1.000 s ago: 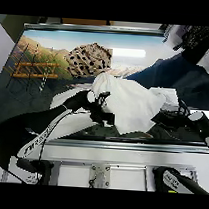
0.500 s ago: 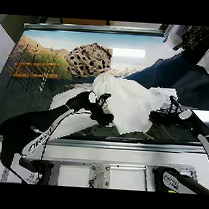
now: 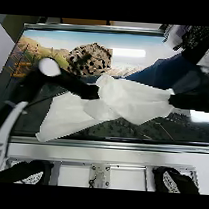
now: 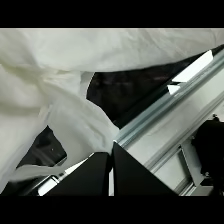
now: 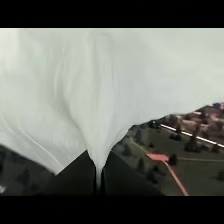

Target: Fold the clothes and pants, and hang the long-sleeved shirts on hangers.

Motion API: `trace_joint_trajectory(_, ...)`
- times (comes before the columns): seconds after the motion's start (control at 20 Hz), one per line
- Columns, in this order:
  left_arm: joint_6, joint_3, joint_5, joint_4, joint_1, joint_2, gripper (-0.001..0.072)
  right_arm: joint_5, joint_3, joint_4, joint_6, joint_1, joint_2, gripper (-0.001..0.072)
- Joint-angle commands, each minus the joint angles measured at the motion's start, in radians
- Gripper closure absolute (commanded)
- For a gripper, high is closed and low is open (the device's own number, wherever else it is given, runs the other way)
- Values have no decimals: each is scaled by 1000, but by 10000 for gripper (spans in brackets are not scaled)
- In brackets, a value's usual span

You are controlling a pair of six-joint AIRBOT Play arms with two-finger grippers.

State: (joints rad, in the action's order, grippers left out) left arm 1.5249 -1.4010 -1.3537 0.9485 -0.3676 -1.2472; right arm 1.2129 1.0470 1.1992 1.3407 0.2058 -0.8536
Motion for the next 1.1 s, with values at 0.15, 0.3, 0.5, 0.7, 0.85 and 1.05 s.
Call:
trace_joint_trajectory(0.15, 128, -136, -132, 3, 121, 439, 698, 382, 188, 127, 257, 3, 335, 701)
trace_joint_trajectory(0.3, 215, -136, -253, 122, 177, 510, 698, 573, 188, 145, 316, 3, 338, 701)
trace_joint_trajectory(0.5, 208, -52, -289, 397, 249, 444, 697, 546, 187, 144, 351, -5, 193, 701)
trace_joint_trajectory(0.7, 139, 119, -24, 358, 302, 200, 697, 352, 188, 144, 343, -120, -97, 701)
trace_joint_trajectory(0.85, 139, 28, 137, 360, 302, -31, 697, 97, 240, 140, 336, -213, -316, 700)
trace_joint_trajectory(1.05, 159, -216, 128, 357, 320, -210, 97, -58, 405, 116, 335, -223, -480, 379)
